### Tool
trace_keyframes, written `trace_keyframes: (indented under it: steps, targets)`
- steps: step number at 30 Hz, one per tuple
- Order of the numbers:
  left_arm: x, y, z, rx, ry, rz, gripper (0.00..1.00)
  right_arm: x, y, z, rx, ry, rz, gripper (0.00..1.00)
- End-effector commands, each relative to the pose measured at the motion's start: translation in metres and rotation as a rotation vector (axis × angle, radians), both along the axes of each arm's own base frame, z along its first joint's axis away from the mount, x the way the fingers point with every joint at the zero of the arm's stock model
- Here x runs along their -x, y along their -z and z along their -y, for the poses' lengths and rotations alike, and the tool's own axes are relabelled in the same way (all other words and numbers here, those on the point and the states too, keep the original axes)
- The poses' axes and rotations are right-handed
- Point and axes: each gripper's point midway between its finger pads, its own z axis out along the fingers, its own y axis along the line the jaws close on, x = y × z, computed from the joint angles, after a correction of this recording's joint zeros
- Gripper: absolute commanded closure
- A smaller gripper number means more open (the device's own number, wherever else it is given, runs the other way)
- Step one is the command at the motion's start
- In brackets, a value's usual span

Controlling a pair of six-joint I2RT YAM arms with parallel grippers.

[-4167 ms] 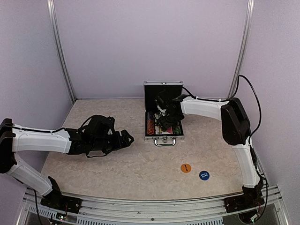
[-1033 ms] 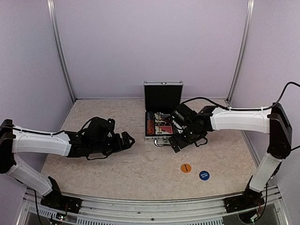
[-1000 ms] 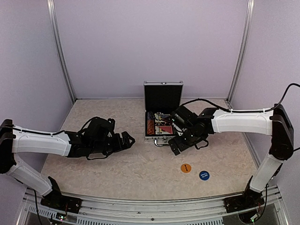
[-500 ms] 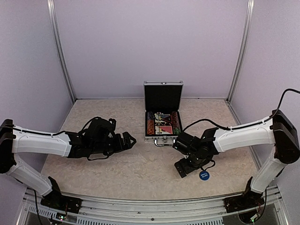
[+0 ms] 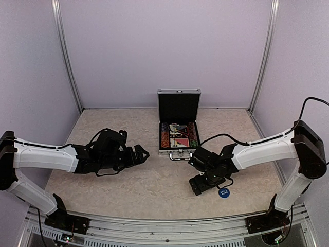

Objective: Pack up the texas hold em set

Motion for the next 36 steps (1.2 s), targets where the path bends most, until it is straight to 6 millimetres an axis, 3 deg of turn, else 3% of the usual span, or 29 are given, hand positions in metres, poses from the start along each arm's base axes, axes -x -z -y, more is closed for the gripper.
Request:
trace_keyframes:
  steps: [1,14,22,36]
  targets:
    - [-0.002,-0.005,0.004,0.005,0.002,0.016,0.01,0.003,0.014,0.001,-0.017,0.021,-0.028,0.12]
    - [-0.001,-0.003,0.004,0.004,0.0,0.013,0.01,0.005,0.018,0.008,0.007,0.037,-0.042,0.36]
    - [-0.001,-0.001,0.002,0.002,-0.003,0.011,0.01,0.006,0.013,0.003,0.02,0.027,-0.03,0.43]
    - [0.0,0.0,0.001,0.001,-0.004,0.009,0.01,-0.012,-0.018,-0.012,0.002,0.022,0.047,0.49]
